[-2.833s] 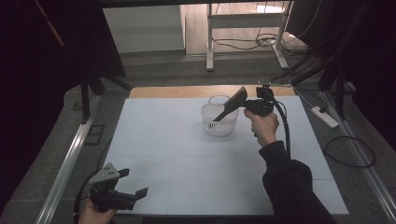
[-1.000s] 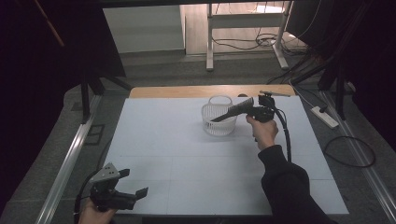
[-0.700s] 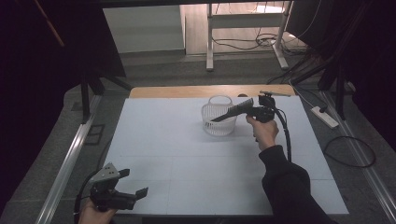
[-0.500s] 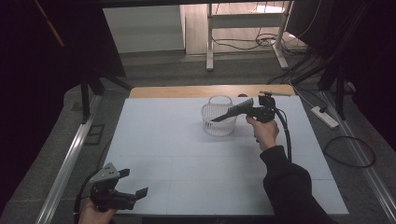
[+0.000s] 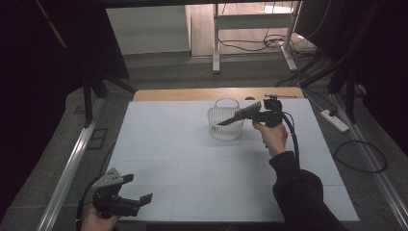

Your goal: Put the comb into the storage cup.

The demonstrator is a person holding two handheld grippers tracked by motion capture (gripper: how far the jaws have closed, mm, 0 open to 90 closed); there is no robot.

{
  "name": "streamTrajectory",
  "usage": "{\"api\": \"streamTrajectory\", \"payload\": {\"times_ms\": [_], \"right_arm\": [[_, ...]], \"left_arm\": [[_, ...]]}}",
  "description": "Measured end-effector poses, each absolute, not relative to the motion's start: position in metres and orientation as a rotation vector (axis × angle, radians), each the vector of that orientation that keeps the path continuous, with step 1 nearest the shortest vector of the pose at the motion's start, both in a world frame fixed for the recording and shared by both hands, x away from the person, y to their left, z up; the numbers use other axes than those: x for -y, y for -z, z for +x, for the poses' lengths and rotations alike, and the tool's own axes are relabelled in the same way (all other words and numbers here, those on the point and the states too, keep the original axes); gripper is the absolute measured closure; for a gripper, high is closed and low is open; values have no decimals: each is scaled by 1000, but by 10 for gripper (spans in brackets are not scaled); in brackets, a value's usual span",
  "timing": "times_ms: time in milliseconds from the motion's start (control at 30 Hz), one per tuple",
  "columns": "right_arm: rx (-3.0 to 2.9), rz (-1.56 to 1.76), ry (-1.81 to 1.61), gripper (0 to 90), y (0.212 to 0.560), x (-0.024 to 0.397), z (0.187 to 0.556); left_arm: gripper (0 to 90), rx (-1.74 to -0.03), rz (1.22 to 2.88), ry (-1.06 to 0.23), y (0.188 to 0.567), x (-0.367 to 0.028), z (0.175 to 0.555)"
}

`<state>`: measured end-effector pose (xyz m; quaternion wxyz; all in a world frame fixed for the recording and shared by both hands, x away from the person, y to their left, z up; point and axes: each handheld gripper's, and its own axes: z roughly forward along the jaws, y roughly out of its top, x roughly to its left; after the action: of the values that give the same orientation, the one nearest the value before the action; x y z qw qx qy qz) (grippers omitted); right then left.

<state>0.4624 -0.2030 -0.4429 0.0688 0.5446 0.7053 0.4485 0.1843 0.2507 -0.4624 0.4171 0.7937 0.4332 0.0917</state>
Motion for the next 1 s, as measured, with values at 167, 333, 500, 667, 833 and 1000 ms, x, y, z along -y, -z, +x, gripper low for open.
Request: {"api": "streamTrajectory", "payload": {"times_ms": [167, 333, 500, 667, 833, 1000], "right_arm": [[-2142, 1608, -1316, 353, 441, 201, 460], [-2156, 1571, -1288, 318, 439, 199, 458], [-2171, 1532, -1266, 278, 438, 197, 457], [-2190, 1471, -1226, 231, 437, 194, 455], [-2214, 1413, -1194, 211, 434, 191, 452], [-2242, 1365, -1128, 189, 432, 188, 448]], "left_arm": [[8, -1088, 1991, -230, 462, -251, 184], [8, -1088, 1990, -229, 462, -251, 184], [8, -1086, 1990, -229, 462, -251, 184], [8, -1085, 1991, -230, 462, -251, 184], [8, -1085, 1990, -230, 462, -251, 184], [7, -1086, 1987, -228, 462, -251, 184]]}}
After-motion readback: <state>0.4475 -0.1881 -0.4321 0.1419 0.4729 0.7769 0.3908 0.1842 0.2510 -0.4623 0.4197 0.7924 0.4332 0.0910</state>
